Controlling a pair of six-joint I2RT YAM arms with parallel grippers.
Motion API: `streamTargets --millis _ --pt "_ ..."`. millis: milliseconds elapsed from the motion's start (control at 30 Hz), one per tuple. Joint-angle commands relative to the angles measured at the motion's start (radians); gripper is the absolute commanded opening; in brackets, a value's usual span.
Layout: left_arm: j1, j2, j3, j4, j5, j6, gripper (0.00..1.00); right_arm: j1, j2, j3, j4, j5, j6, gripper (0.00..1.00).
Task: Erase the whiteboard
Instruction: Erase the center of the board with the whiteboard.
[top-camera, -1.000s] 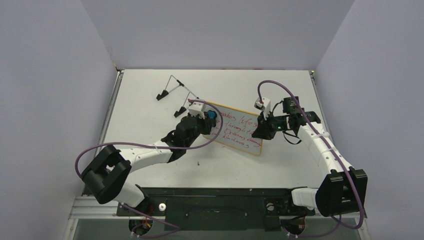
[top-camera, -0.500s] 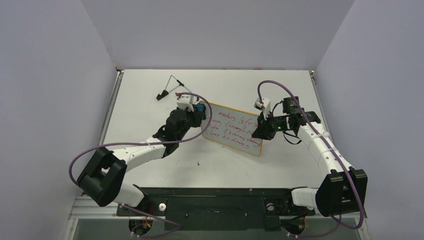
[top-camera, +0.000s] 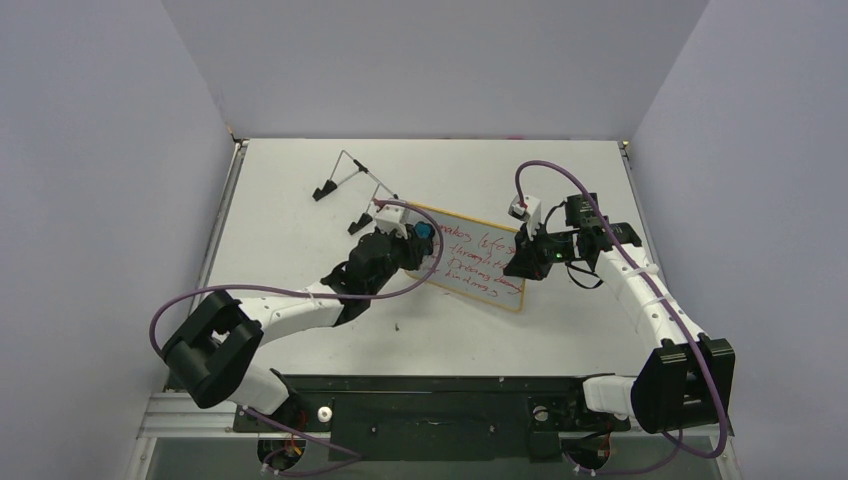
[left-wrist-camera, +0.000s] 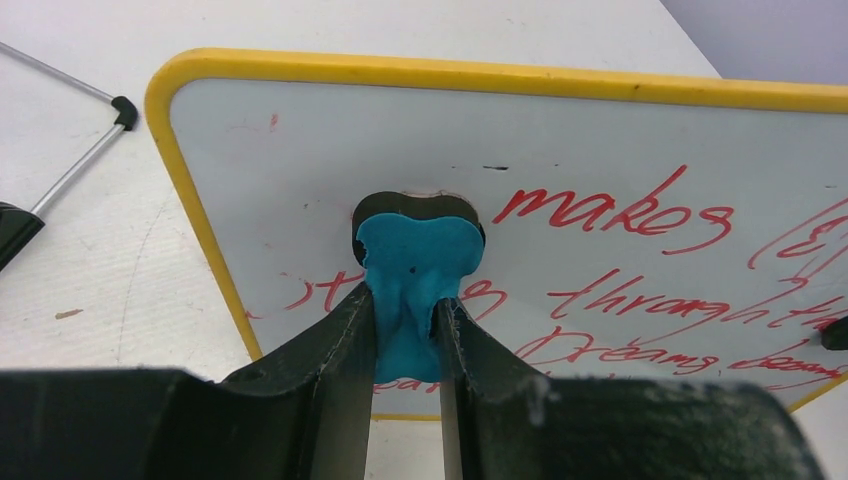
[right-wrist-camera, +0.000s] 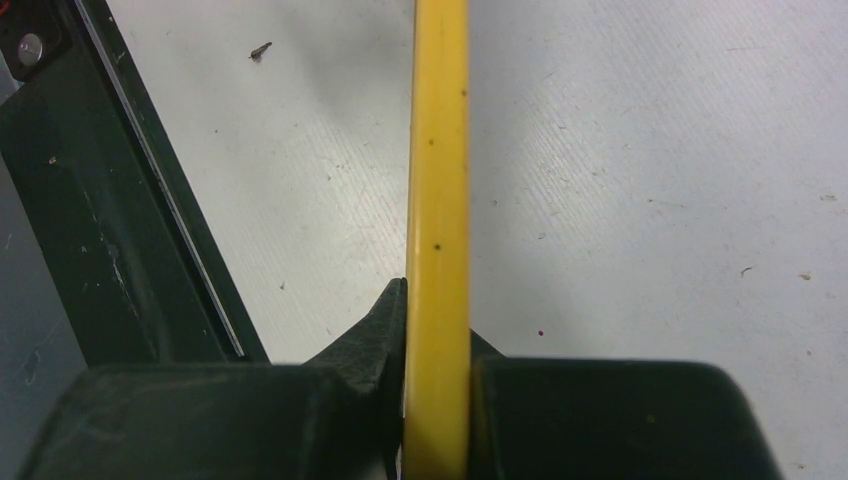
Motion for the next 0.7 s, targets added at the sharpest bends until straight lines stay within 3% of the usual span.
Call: streamTargets --millis 0,267,667 --pt "0.063 0.011 -0.015 0.024 -0.024 -0.013 0.00 0.031 0.002 0.012 -0.119 -0.010 -0.055 0.00" --pt "0.120 -0.006 -0.012 0.019 0.006 -0.007 0.00 0.031 0.004 0.014 -0.120 -0.010 -0.056 0.00" --pt "-0.027 0.047 0.033 0.037 -0.022 -0.001 0.00 0.032 0.008 0.014 -0.120 -0.008 -0.057 0.00"
